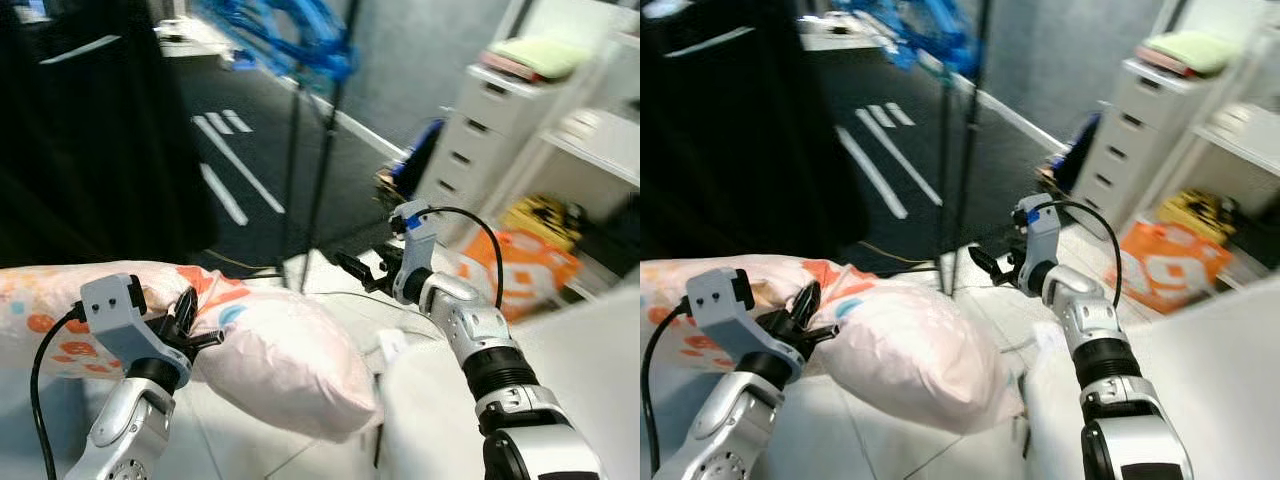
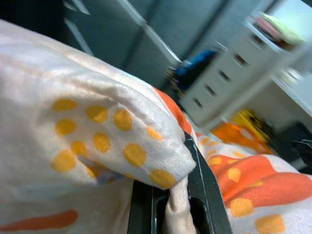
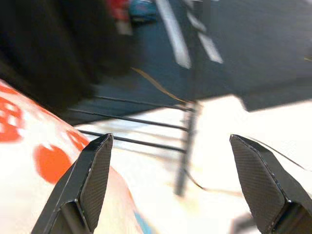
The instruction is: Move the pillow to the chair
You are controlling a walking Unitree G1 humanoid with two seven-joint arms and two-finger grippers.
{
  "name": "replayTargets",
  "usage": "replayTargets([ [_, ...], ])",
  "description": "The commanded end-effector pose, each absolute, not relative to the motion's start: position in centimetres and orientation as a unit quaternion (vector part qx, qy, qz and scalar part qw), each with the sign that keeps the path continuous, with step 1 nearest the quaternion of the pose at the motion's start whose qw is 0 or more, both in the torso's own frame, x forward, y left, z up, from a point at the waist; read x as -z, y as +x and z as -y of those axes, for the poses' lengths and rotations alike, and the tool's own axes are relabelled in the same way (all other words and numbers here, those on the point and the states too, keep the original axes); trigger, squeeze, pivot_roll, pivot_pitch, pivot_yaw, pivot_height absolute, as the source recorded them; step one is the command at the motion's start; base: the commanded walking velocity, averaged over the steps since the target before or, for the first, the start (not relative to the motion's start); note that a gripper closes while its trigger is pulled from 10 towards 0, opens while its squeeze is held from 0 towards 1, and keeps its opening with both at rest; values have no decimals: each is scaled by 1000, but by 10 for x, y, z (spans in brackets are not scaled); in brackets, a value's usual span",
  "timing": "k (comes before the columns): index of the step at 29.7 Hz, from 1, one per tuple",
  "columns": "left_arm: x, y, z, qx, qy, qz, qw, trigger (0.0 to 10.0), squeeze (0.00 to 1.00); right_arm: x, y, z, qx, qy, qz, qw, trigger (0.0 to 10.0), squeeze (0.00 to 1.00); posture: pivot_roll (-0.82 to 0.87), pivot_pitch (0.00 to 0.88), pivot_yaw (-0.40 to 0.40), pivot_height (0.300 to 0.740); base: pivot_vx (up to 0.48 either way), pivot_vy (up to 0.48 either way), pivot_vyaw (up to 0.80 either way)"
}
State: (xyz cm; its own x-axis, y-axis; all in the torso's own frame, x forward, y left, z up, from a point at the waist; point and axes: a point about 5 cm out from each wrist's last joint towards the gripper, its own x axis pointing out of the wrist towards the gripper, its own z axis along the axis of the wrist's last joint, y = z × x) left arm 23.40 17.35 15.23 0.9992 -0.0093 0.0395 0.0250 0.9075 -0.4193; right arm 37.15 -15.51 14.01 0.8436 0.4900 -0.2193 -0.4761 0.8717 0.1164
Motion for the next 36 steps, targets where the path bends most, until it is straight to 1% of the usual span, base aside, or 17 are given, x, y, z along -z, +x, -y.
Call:
replayTargets([
  [1, -165, 235, -170, 23, -215, 56, 975, 10000, 0, -140, 373, 160, -231, 14, -124, 965, 10000, 0, -128, 22, -124, 740, 0, 0, -738],
  [6, -164, 236, -170, 24, -212, 57, 975, 10000, 0, -139, 374, 162, -216, 8, -125, 968, 10000, 0, -128, 22, -124, 740, 0, 0, -738],
  [7, -163, 236, -171, 21, -207, 56, 977, 10000, 0, -139, 375, 164, -199, 3, -126, 972, 10000, 0, -128, 21, -125, 740, 0, 0, -738],
  [10, -163, 238, -172, 19, -201, 56, 978, 10000, 0, -139, 375, 165, -187, -1, -126, 974, 10000, 0, -131, 21, -124, 740, 0, 0, -738],
  [19, -164, 239, -175, 13, -195, 58, 979, 10000, 0, -137, 377, 167, -172, -6, -128, 977, 10000, 0, -131, 21, -125, 740, 0, 0, -735],
  [25, -160, 242, -178, 8, -194, 53, 980, 10000, 0, -136, 378, 162, -169, -10, -126, 978, 10000, 0, -105, 13, -103, 740, 0, 0, -738],
  [31, -162, 246, -176, 11, -192, 55, 980, 10000, 0, -137, 379, 160, -166, -8, -124, 978, 10000, 0, -94, 10, -104, 740, 0, 0, -732],
  [32, -162, 246, -176, 11, -192, 54, 980, 10000, 0, -137, 379, 159, -166, -6, -122, 978, 10000, 0, -73, 16, -86, 740, 0, 0, -731],
  [36, -161, 245, -173, 15, -192, 50, 980, 10000, 0, -136, 378, 156, -167, 2, -120, 979, 10000, 0, -57, 19, -91, 740, 0, 0, -738],
])
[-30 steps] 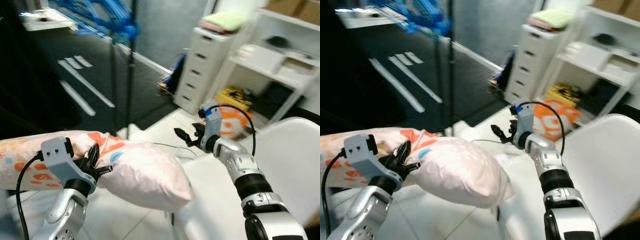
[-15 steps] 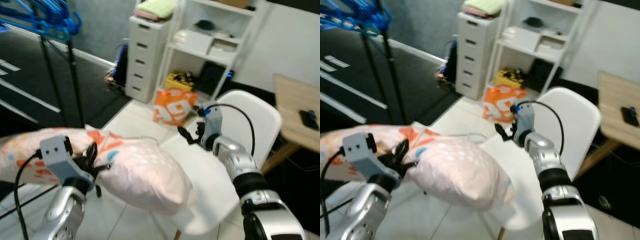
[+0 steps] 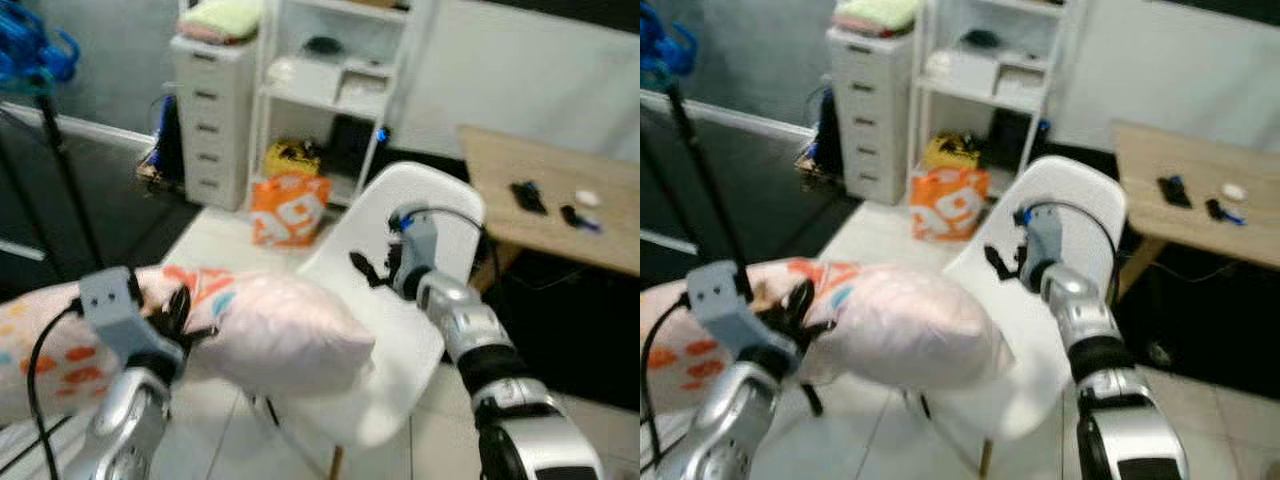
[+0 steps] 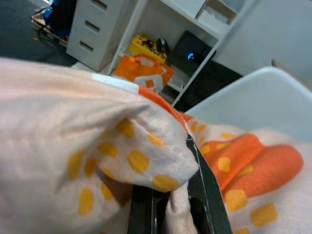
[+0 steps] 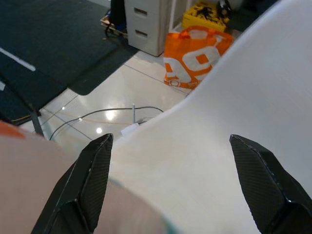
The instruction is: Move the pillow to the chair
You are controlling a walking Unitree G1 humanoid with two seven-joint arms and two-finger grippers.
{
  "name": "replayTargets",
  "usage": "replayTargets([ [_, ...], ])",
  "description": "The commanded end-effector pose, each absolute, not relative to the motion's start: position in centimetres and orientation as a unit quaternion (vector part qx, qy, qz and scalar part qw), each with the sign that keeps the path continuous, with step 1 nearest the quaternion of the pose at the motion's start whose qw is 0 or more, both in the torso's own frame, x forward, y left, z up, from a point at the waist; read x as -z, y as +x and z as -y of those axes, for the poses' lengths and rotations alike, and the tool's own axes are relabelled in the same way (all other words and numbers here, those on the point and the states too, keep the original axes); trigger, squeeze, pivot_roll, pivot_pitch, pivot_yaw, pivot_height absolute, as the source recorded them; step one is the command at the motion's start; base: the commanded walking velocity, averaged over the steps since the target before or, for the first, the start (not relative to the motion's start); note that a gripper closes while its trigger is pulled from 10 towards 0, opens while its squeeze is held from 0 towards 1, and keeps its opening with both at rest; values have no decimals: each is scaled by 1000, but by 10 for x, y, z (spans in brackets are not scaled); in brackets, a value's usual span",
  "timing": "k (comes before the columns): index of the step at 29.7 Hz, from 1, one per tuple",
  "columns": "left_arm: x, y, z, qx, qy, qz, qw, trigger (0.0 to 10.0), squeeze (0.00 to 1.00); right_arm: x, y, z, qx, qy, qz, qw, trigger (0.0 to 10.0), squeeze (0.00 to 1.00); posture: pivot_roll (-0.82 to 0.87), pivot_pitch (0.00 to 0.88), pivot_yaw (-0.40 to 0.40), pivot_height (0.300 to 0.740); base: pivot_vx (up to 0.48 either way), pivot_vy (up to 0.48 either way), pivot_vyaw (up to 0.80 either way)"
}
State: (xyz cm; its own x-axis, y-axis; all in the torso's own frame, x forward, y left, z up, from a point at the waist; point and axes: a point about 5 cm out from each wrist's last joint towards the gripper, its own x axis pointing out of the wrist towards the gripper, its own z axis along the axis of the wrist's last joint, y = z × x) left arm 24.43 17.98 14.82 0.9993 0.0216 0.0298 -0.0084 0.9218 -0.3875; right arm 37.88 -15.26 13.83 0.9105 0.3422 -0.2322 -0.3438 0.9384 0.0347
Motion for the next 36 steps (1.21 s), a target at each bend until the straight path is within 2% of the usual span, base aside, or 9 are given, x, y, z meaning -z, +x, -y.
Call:
replayTargets([
  [1, -161, 245, -169, 19, -192, 49, 980, 10000, 0, -135, 378, 155, -169, 3, -120, 978, 10000, 0, -57, 21, -101, 740, 0, 0, -738],
  [8, -160, 245, -162, 20, -198, 48, 979, 10000, 0, -139, 378, 147, -196, 7, -108, 975, 10000, 0, -72, 18, -116, 740, 0, 0, -736],
  [20, -162, 247, -164, 11, -200, 54, 978, 10000, 0, -143, 378, 141, -215, 9, -96, 972, 10000, 0, -106, 25, -125, 740, 0, 0, 0],
  [36, -165, 246, -167, 6, -196, 57, 979, 10000, 0, -138, 375, 137, -218, 16, -103, 970, 10000, 0, -95, 39, -103, 740, 0, 0, -769],
])
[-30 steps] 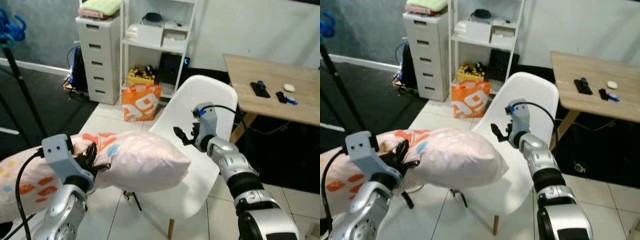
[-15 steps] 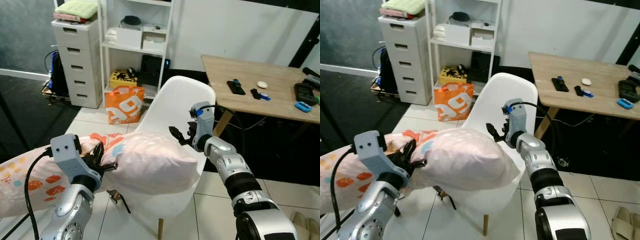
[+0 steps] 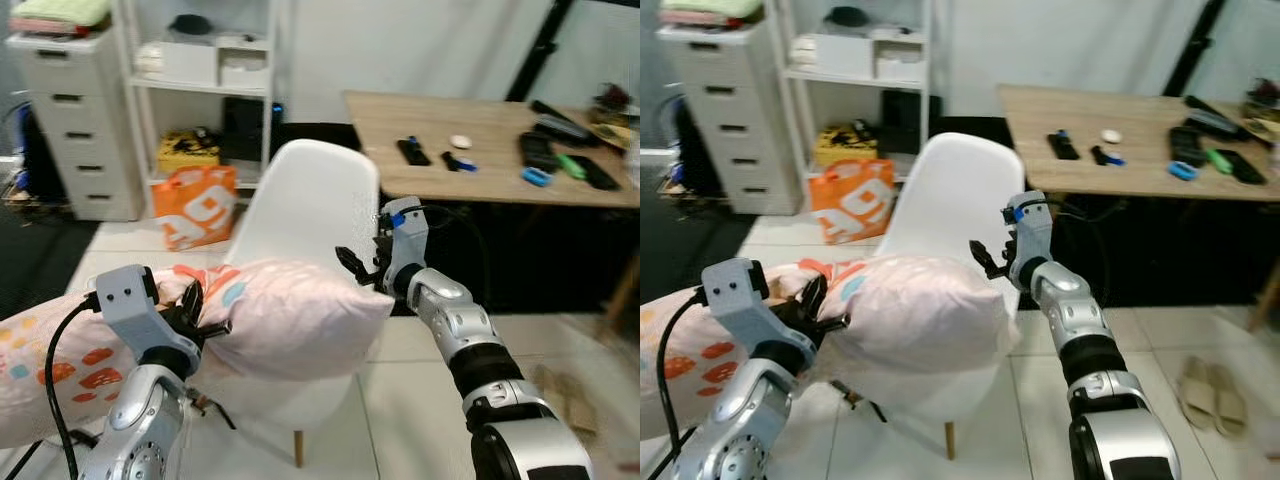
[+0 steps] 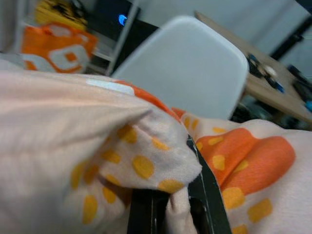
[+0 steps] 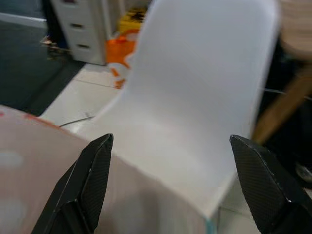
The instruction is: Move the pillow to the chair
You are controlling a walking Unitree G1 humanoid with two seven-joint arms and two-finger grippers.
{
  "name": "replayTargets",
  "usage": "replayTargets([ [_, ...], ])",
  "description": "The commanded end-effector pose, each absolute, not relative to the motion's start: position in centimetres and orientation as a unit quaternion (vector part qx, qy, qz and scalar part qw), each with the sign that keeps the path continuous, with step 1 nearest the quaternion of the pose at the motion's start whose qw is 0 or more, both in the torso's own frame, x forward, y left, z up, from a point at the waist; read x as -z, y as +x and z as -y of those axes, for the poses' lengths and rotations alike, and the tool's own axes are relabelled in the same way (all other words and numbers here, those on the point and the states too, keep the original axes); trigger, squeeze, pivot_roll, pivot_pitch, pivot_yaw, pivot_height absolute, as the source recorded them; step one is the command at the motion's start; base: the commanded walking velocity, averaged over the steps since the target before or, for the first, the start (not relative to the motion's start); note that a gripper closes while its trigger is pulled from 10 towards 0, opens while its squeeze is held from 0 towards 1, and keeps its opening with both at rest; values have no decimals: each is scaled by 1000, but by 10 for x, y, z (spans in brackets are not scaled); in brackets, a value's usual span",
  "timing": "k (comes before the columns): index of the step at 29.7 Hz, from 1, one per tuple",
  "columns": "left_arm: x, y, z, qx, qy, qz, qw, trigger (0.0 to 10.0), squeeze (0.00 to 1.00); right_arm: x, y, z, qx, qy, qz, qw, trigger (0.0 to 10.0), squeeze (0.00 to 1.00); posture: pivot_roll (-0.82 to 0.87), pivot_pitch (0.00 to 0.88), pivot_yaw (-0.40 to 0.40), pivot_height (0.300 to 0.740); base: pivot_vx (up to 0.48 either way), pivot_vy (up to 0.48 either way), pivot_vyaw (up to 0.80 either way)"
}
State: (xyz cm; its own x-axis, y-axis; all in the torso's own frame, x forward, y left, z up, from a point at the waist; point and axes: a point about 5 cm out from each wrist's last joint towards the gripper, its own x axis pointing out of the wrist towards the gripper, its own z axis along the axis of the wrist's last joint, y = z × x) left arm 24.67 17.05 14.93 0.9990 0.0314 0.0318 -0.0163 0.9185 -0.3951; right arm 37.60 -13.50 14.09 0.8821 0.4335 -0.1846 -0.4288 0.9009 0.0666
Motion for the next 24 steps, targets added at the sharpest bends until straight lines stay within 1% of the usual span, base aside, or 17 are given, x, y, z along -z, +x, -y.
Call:
replayTargets([
  [1, -164, 246, -167, 5, -196, 56, 979, 10000, 0, -138, 375, 137, -218, 17, -103, 970, 10000, 0, -91, 40, -98, 740, 0, 0, -769],
  [4, -164, 246, -168, 4, -195, 55, 979, 10000, 0, -138, 374, 137, -218, 17, -103, 970, 10000, 0, -85, 39, -96, 740, 0, 0, -769],
  [15, -166, 247, -170, 7, -192, 59, 980, 10000, 0, -139, 374, 132, -229, 21, -96, 968, 10000, 0, -86, 26, -102, 740, 0, 0, 0],
  [18, -161, 247, -169, 7, -187, 45, 981, 10000, 0, -137, 372, 131, -235, 21, -98, 967, 10000, 0, -90, 13, -103, 740, 0, 0, 0],
  [24, -161, 248, -166, 12, -187, 47, 981, 10000, 0, -138, 371, 128, -248, 22, -96, 964, 10000, 0, -96, 6, -106, 740, 257, 0, 0],
])
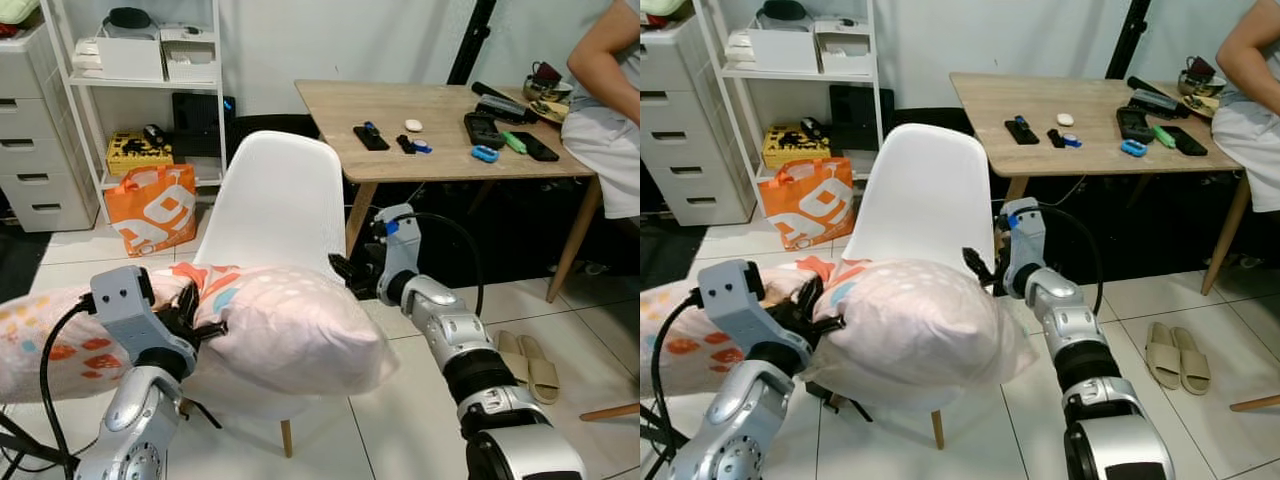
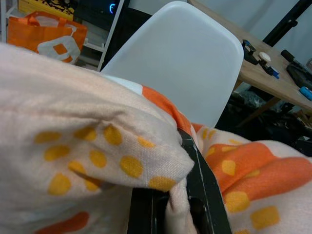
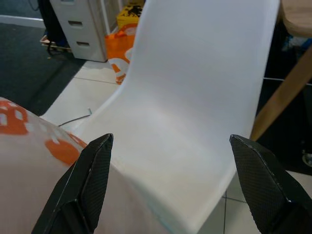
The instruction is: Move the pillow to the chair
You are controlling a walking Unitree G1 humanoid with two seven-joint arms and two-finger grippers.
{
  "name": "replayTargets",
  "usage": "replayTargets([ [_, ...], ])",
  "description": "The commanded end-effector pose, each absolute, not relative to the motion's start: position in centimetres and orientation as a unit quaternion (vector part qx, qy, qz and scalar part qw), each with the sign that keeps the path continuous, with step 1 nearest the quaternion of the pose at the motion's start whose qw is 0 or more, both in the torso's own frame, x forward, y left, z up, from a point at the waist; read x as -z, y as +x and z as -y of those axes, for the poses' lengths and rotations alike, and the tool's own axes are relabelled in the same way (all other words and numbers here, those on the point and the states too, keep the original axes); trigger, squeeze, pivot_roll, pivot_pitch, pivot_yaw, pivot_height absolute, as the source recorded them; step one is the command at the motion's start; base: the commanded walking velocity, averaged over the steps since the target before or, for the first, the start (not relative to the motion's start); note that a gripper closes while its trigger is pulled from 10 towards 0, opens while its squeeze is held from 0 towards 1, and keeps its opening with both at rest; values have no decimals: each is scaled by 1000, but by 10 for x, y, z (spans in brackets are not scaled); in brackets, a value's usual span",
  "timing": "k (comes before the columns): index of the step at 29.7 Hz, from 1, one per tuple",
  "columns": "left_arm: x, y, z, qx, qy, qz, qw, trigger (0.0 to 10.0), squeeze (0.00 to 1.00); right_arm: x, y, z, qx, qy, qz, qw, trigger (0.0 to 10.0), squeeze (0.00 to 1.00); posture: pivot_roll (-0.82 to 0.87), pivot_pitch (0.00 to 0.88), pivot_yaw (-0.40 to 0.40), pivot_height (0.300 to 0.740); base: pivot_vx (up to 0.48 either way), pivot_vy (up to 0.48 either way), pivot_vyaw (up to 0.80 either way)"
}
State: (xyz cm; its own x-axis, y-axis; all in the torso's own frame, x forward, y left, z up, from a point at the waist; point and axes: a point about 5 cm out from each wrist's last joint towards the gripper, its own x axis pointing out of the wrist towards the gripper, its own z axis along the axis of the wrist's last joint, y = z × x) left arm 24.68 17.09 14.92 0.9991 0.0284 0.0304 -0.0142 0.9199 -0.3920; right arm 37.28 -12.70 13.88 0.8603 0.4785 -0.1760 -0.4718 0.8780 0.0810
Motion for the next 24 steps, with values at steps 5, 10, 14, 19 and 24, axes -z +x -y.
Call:
replayTargets([
  [5, -162, 248, -165, 13, -190, 51, 980, 10000, 0, -139, 371, 126, -255, 21, -96, 962, 10000, 0, -96, 3, -109, 740, 280, 0, 0],
  [10, -165, 248, -166, 11, -194, 55, 979, 10000, 0, -139, 371, 125, -260, 19, -97, 960, 10000, 0, -100, 10, -112, 740, 298, 0, 0],
  [14, -165, 247, -166, 9, -195, 57, 979, 10000, 0, -139, 371, 124, -262, 19, -97, 960, 10000, 0, -102, 12, -113, 740, 315, 0, 0],
  [19, -165, 247, -167, 7, -200, 59, 978, 10000, 0, -138, 370, 125, -263, 17, -99, 959, 10000, 0, -107, 17, -115, 740, 316, 0, 0],
  [24, -166, 248, -168, 2, -205, 66, 977, 10000, 0, -137, 369, 126, -267, 15, -104, 958, 10000, 0, -109, 18, -116, 740, 177, 0, 0],
])
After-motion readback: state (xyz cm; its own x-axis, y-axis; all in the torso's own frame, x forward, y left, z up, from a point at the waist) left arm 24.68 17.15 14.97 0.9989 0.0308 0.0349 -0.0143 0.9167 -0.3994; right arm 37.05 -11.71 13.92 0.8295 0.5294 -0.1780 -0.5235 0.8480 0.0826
